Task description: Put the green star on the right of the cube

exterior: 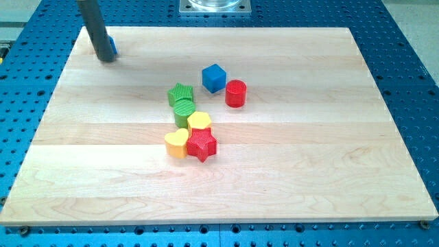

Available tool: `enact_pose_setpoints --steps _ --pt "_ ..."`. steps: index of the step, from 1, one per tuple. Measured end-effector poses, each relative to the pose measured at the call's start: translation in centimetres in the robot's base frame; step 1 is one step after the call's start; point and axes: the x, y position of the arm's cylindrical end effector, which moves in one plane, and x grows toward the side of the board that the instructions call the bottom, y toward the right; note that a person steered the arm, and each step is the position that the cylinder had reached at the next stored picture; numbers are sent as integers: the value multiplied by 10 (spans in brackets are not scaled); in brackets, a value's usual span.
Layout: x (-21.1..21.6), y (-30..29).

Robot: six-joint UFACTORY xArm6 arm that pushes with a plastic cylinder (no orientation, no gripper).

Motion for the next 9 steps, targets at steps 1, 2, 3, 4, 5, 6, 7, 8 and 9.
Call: enact_pose_setpoints --steps 1,2,3,4,5,6,7,8,9 --pt "14 55" --pt "15 138" --pt "48 119" --pt "105 56" --pt "150 110" --pt "150 159" --pt "123 199" --pt "92 232" --pt "89 261"
